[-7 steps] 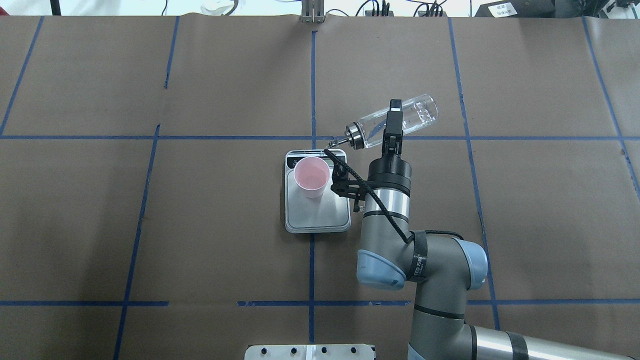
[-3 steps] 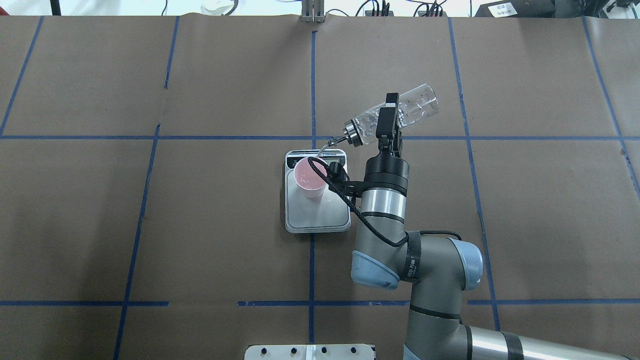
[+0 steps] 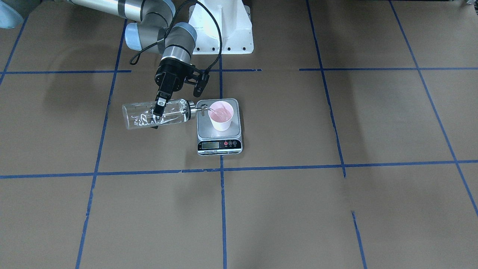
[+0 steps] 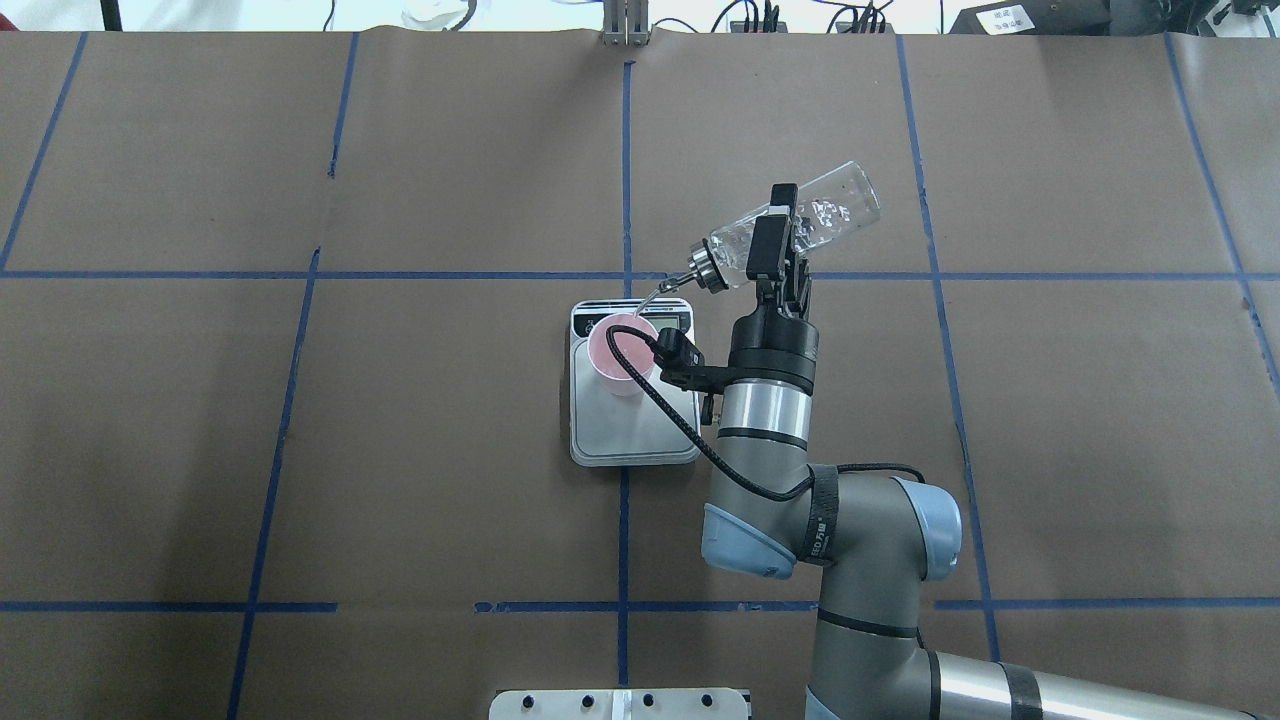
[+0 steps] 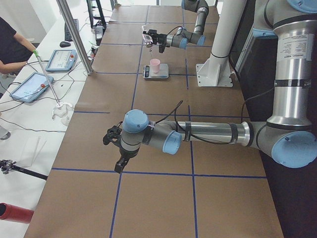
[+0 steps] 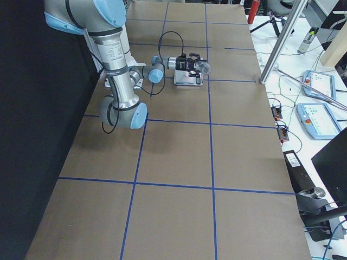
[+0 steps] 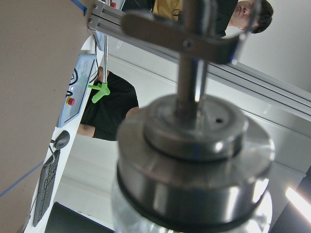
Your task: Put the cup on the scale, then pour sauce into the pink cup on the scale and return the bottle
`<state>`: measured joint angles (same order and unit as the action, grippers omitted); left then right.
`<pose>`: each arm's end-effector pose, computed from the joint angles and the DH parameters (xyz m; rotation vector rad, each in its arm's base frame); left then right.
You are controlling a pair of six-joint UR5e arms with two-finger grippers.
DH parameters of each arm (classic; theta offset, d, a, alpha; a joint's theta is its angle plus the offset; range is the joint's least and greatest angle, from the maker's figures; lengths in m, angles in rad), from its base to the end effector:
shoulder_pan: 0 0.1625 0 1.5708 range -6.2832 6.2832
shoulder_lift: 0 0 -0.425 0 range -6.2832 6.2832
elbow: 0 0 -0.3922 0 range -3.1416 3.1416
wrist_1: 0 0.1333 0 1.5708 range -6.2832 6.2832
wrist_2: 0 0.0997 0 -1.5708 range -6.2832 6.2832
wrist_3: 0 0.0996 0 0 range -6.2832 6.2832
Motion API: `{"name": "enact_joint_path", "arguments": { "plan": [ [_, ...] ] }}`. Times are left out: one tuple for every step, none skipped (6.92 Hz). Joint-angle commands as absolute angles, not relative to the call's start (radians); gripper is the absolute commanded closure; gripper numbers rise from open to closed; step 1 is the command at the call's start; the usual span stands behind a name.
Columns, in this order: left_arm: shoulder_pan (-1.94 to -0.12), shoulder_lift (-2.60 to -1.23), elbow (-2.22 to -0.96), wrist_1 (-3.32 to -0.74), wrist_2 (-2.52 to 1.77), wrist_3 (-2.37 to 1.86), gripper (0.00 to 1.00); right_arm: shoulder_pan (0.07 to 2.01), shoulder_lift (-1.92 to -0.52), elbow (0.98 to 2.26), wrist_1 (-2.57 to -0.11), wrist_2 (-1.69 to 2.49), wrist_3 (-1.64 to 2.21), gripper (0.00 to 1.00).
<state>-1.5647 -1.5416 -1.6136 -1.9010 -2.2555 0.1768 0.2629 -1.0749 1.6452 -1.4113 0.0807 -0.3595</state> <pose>-0.0673 -0.5000 0.6210 0.3880 0.6493 0.2918 -0.5305 -0.3836 0.2641 1.1916 1.0118 -0.7885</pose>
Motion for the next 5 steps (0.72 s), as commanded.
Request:
{"name": "enact_joint_path", "arguments": {
  "plan": [
    [-1.565,-1.565,-1.585,-1.899,-2.255,0.178,0.0,0.262,-1.074,1.646,-1.41,0.066,-0.364,1.0],
    [-1.565,-1.565,-1.588,-1.898,-2.255,0.178,0.0,0.259,-1.068,1.651,-1.401,0.069,-0.362,1.0],
    [-1.565,-1.565,-1.588,-1.899,-2.255,0.178,0.0,0.255,-1.066,1.654,-1.399,0.072,-0.354,1.0],
    [-1.565,-1.565,-1.592,-1.898,-2.253,0.178,0.0,0.253,-1.066,1.655,-1.397,0.078,-0.342,1.0],
    [-1.565,-1.565,-1.594,-1.898,-2.255,0.178,0.0,0.252,-1.065,1.654,-1.393,0.08,-0.341,1.0]
  ]
}}
